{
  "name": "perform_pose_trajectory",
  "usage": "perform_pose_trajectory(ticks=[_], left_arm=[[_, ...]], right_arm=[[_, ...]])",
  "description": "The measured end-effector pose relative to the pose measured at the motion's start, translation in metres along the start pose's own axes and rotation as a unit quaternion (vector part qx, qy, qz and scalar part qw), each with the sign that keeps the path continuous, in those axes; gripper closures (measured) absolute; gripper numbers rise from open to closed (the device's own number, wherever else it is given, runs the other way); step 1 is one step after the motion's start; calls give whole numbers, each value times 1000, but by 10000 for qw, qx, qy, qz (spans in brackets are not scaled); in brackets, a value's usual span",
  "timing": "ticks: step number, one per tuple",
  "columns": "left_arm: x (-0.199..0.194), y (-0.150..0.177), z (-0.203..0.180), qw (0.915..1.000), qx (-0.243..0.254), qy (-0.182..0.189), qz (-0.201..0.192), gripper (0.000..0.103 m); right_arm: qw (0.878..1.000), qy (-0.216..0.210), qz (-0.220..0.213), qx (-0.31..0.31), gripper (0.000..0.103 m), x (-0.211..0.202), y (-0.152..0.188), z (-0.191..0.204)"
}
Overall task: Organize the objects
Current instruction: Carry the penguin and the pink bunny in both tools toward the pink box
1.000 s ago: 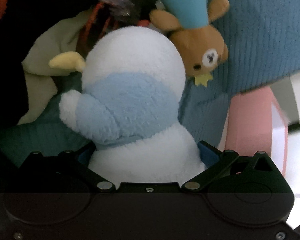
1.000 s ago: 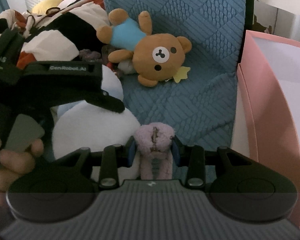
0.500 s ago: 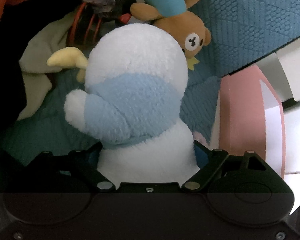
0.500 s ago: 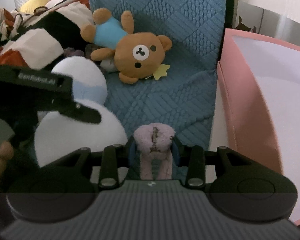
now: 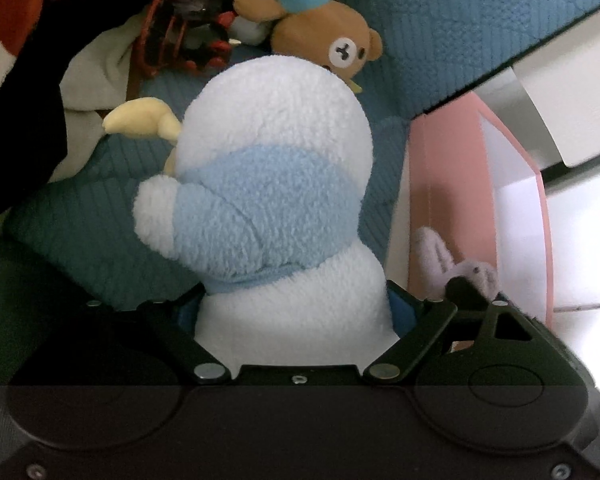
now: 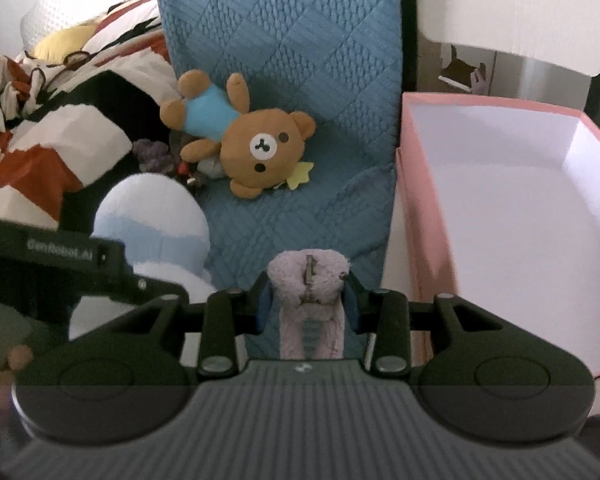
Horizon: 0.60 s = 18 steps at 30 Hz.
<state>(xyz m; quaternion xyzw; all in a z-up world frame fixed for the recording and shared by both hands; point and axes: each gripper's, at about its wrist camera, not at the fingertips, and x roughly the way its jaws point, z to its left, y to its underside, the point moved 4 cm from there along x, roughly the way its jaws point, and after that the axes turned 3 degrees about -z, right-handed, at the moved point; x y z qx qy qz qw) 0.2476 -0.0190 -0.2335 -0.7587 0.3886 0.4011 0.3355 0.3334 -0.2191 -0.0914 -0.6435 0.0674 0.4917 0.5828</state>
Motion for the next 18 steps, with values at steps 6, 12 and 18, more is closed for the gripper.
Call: perform_pose_trajectory(ticks=[6,12,18], left_arm=[[-20,0,-21,9999,136,-53,-81,17],[-32,-3,-49,9986,502,-140,-54,17],[-38,0,-77,9975,689,-130,-82,17]], right_arm=[[9999,29,-98,47,63,-24,-15,-9],[9998,135,-126,39,63,-42,-34,-18],[9997,32,-250,26,63,-62,-49,-29]])
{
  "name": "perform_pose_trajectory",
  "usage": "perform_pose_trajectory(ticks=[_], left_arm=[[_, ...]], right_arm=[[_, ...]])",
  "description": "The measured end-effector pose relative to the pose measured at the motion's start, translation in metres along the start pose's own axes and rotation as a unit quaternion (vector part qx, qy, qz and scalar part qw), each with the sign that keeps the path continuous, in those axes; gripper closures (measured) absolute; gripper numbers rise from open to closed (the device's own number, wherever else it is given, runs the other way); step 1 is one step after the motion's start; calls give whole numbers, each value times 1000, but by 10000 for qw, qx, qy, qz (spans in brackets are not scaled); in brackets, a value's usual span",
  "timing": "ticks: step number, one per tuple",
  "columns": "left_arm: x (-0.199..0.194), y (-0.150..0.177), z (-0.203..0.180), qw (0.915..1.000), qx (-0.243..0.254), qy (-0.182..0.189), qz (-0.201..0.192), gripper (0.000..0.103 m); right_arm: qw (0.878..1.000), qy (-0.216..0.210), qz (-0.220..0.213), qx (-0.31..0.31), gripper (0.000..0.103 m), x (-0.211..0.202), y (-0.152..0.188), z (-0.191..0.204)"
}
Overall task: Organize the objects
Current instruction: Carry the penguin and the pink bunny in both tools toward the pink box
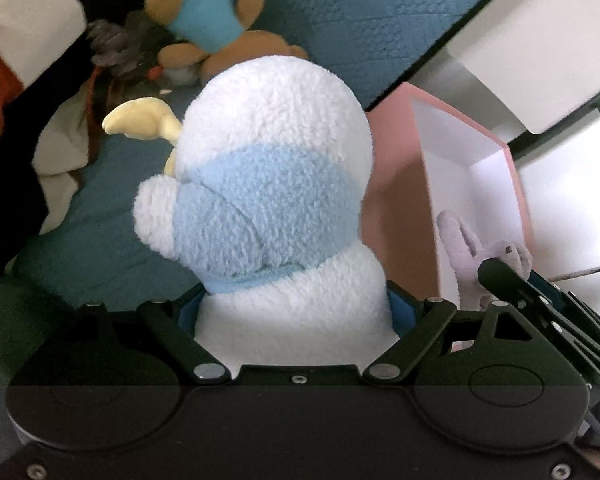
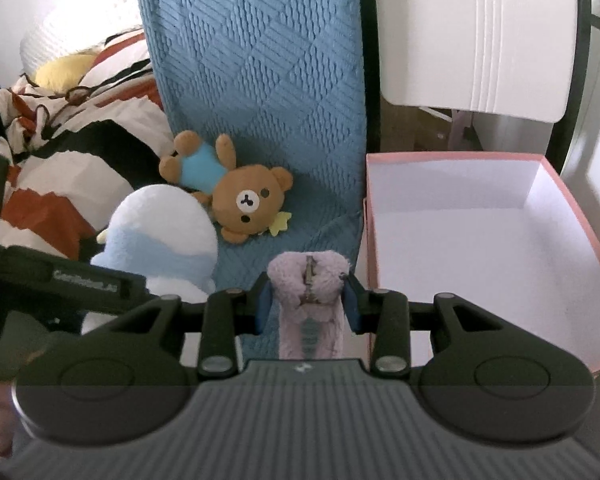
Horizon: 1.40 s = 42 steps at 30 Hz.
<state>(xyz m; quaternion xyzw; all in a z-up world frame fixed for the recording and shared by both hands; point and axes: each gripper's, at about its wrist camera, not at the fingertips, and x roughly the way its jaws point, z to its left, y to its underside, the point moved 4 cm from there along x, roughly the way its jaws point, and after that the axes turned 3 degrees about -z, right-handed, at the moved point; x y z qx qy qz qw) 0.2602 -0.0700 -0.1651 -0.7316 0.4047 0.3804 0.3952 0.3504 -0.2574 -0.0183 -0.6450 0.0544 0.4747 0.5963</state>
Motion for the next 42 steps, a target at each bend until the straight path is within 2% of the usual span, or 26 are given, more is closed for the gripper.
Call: perform_pose_trajectory(ticks=[4,13,26,31,42], left_arm=[[-6,-2,-23,10000,97,4,-4,17],[-24,-17,-74,9995,247,170,-105,17],[-45,-45,-156,9964,563,321,-551,17],[-35,-52,-181,9955,671,358,-566,17],[8,-66,-230,9933,1000,382,-430,17]], right_arm=[[9999,-119,-56,94,63,-9,-7,-13],[9996,-93,-186,198,63,-23,-20,-43],[9983,-118,-572,67,63,-48,-52,-81],[9974,-8,-698,200,63,-50,-55,-107],[9973,312,-601,299,63,-32,-42,-155]])
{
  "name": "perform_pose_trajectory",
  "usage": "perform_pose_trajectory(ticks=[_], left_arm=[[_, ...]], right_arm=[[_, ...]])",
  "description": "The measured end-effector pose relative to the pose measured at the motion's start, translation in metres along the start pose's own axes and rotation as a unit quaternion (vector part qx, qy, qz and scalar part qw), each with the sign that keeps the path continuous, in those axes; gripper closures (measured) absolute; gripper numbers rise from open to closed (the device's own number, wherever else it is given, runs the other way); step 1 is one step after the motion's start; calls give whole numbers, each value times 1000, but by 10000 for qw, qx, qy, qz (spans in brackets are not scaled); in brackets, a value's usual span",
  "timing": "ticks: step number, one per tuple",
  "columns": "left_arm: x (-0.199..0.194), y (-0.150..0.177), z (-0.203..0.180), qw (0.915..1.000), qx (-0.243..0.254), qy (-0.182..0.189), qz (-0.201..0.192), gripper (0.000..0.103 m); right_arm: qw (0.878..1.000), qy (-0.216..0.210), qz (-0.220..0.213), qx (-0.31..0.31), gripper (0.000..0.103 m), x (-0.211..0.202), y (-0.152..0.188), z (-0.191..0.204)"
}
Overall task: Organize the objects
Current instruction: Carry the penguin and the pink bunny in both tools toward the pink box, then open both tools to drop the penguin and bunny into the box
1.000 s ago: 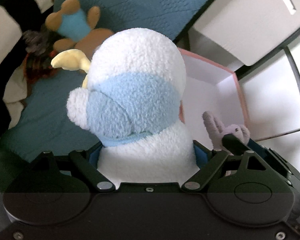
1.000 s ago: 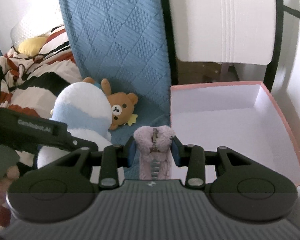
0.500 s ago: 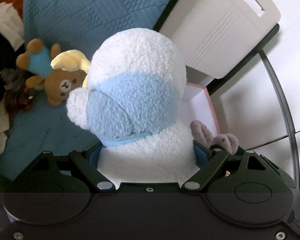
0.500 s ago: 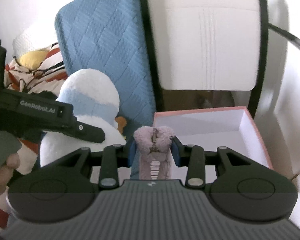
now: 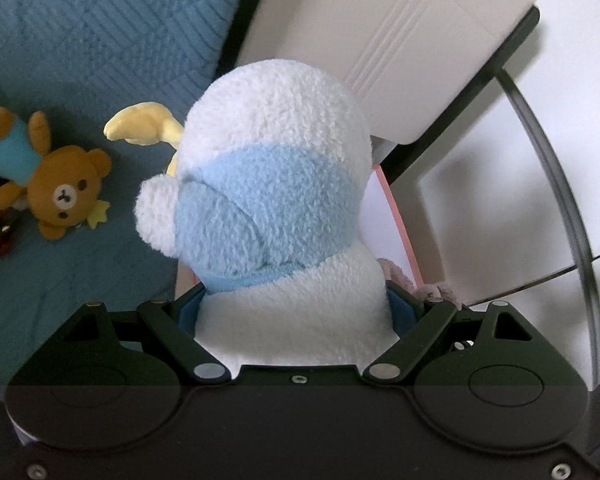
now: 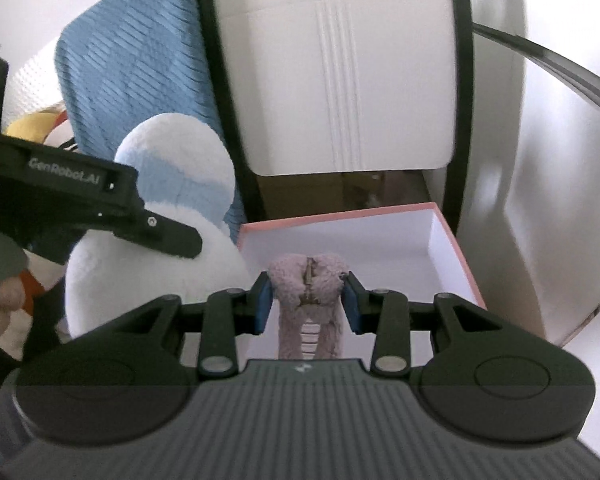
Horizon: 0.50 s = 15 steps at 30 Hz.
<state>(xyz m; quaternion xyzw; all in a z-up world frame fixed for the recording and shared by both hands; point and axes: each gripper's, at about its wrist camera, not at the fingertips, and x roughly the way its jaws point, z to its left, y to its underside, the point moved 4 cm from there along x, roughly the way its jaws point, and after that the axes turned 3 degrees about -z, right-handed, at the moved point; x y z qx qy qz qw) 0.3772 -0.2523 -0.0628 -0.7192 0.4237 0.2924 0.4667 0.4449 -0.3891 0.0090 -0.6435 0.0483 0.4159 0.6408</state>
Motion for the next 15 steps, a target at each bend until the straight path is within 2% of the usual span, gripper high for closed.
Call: perform_pose_trajectory(ticks=[5,15], left_arm=[[30,-4,-9,9997,83,-29,215,17],[91,-6,-16,9990,199,-47,402,18]], right_arm=[[9998,101,96,132,63,16,9,-21],[9984,202,291,442,63,51,32,-60]])
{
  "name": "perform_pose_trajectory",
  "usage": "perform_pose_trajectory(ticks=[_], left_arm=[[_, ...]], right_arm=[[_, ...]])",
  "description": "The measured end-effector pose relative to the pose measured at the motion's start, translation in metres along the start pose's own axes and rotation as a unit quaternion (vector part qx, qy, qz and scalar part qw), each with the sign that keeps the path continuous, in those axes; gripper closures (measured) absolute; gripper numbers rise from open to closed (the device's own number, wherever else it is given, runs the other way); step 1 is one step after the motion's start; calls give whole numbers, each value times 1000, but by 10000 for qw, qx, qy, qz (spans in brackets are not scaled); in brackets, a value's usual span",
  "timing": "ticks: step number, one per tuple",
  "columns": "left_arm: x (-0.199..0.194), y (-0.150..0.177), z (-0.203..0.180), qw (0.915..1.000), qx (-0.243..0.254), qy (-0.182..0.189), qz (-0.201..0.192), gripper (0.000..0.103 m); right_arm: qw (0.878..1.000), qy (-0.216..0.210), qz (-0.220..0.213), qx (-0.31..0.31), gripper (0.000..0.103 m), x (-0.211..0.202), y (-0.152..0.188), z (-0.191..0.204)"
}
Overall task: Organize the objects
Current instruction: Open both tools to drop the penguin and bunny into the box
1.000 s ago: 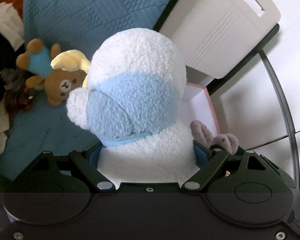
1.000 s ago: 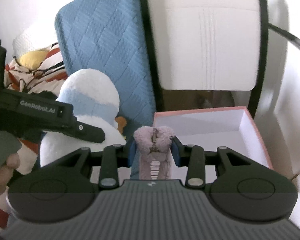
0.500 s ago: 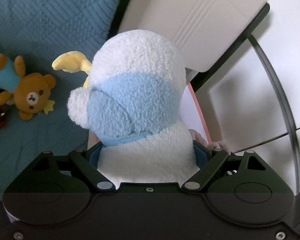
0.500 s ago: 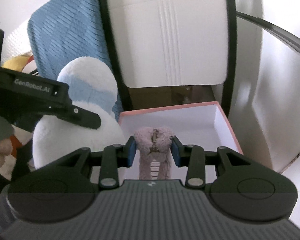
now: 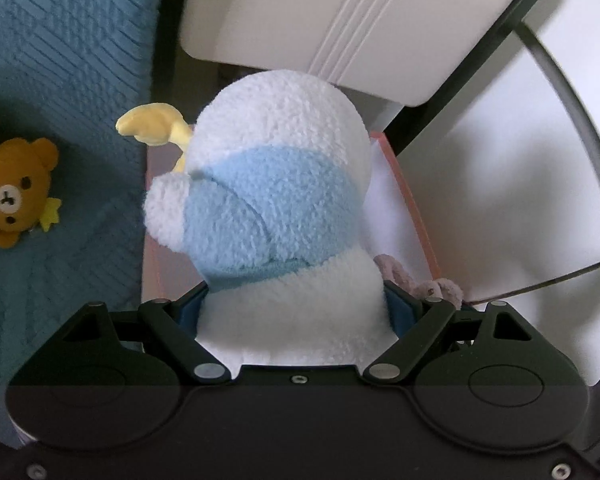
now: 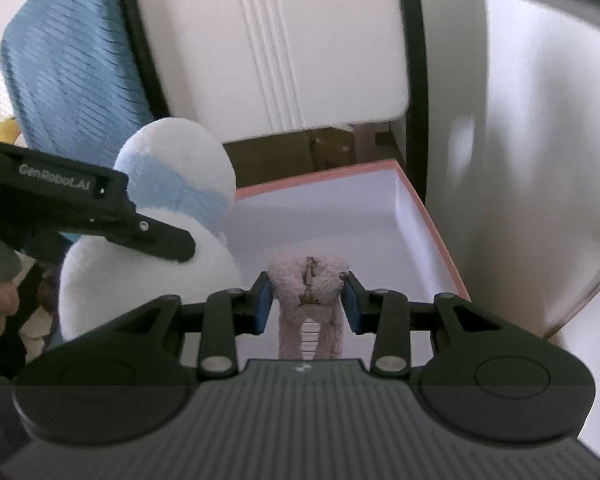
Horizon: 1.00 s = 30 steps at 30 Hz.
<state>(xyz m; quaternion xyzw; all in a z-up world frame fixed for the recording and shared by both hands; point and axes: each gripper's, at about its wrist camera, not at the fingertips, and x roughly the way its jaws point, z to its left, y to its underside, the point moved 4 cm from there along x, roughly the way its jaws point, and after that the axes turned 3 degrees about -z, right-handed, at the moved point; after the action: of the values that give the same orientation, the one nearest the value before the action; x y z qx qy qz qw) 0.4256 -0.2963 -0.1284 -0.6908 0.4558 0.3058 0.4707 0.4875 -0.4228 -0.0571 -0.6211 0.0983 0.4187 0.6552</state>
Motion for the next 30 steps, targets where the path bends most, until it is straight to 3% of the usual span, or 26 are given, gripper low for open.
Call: perform_pose_trajectory(ticks=[11,16,21,22,24,25,26,30], left_arm=[[61,3,3,9993,-40,-92,356,18],[69,11,8,9989,-154,-127,418,18],[66,10,0,9989,101,-357,286,16],[64,8,-2,9993,134,-283,198,15],[53,5,-5,9998,104,-147,61,0],[48,5,-5,9998,85,-187,-18,1],[43,6,-6,9996,118,-232,-92,0],[28,6,-10,9990,253,-278,-240,0]], right_arm=[[9988,96,448,145,63,49,32,-32],[9988,84,464,125,62,52,34,-33],[9988,85,454,149,62,51,29,-37],[9988,61,444,190,60,50,28,-38],[9984,-26,465,321,40,48,26,-40],[9983,-43,445,382,27,45,25,-40],[9984,-16,405,384,23,42,25,-39],[9991,27,293,293,23,26,19,-33]])
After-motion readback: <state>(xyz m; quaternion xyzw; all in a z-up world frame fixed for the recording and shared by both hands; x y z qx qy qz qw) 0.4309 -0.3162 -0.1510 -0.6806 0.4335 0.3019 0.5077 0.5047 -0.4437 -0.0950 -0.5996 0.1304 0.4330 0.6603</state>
